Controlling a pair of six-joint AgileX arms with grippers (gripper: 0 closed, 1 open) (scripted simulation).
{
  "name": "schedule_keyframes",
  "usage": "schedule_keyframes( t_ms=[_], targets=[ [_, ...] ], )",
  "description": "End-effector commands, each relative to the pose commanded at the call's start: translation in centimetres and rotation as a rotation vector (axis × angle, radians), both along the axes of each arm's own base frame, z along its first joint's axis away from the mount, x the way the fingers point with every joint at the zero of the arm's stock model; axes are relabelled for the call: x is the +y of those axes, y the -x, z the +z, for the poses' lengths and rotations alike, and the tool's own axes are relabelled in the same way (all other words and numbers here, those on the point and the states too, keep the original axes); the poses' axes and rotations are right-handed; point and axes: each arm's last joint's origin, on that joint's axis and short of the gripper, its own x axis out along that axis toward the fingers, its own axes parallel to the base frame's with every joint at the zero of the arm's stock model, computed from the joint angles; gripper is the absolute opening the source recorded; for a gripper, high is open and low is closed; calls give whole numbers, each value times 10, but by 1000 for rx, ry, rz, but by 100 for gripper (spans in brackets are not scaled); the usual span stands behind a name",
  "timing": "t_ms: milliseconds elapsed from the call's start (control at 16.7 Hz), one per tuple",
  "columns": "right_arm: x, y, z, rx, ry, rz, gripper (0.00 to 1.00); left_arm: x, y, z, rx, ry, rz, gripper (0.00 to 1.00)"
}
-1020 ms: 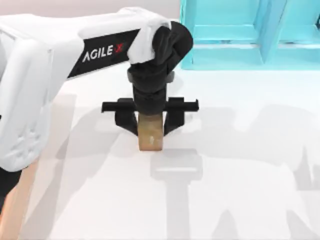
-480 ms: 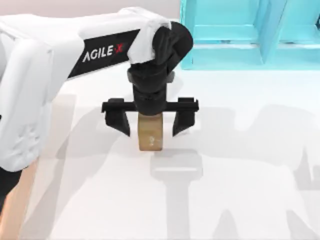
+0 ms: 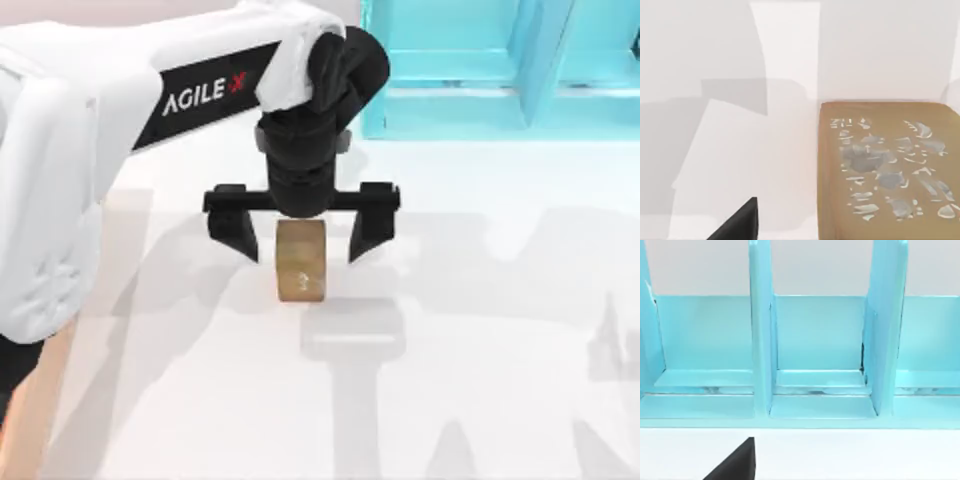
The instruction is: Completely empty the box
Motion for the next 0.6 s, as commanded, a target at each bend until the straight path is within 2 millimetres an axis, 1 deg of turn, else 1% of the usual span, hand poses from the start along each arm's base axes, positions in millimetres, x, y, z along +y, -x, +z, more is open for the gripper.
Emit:
schedule_keyframes(
  t_ms=[360,480,600],
  targets=[
    [0,0,0,0,0,0,100,1,1,54,7,-5,0,100],
    [0,0,0,0,0,0,100,2,2,63,2,-1,0,100],
    [0,0,0,0,0,0,100,2,2,63,2,-1,0,100]
  ],
)
